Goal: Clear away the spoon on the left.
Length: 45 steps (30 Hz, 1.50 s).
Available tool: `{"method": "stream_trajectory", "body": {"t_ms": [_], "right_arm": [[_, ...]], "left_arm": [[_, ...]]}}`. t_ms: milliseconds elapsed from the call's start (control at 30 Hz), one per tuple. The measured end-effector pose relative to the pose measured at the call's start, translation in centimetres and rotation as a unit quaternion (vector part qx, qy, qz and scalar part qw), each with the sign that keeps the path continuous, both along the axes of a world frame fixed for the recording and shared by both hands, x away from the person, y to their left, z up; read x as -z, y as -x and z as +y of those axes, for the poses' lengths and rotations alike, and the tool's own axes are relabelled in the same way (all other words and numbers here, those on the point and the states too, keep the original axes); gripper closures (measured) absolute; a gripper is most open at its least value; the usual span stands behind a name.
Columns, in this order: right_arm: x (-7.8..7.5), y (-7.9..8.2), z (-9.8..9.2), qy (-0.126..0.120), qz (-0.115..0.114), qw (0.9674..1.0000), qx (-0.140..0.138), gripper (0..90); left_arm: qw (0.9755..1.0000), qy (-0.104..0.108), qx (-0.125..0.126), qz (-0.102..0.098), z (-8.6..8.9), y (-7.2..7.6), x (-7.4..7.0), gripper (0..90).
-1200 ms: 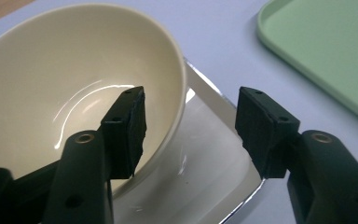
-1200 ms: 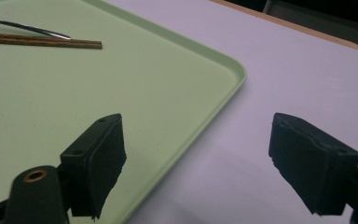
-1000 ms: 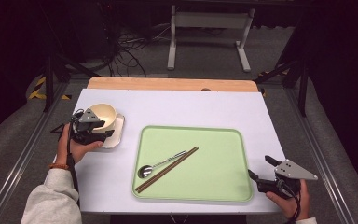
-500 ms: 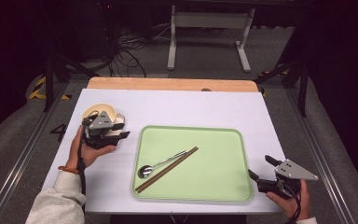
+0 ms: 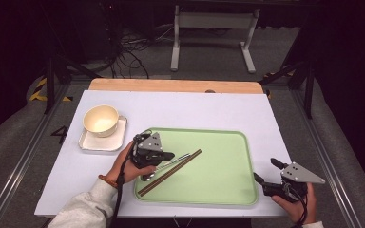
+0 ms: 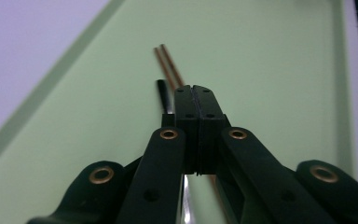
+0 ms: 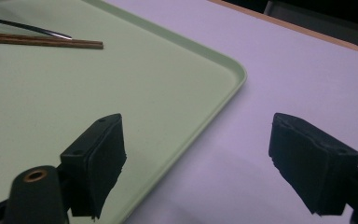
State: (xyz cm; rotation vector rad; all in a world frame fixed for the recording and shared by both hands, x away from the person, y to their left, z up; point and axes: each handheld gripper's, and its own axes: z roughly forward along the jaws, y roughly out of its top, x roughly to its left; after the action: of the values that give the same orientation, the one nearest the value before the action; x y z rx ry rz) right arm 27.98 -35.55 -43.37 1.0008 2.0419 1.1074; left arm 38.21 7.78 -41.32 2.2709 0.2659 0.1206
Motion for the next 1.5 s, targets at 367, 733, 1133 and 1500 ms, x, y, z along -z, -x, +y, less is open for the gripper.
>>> {"method": "stream_trajectory", "body": {"t_ms": [367,733,1133,1500], "right_arm": [[0.1,-0.1,0.1,0.002,0.003,1.0,-0.002,18.8],[0.2,-0.1,0.2,0.004,0.005,1.0,-0.003,18.8],[0.2,-0.1,0.2,0.004,0.006,1.0,-0.006,18.8],[0.3,-0.2,0.3,0.005,0.008,0.9999,-0.01,18.8]], "left_arm": [[0.9977,-0.056,0.039,0.001,-4.1,0.9,1.7,90.0],[0.9942,-0.107,0.004,-0.011,-5.6,-0.3,3.0,90.0],[0.9939,-0.105,-0.031,-0.005,-4.3,-1.8,3.2,90.0],[0.9926,-0.091,-0.079,0.011,-0.9,-3.3,3.4,90.0]]}}
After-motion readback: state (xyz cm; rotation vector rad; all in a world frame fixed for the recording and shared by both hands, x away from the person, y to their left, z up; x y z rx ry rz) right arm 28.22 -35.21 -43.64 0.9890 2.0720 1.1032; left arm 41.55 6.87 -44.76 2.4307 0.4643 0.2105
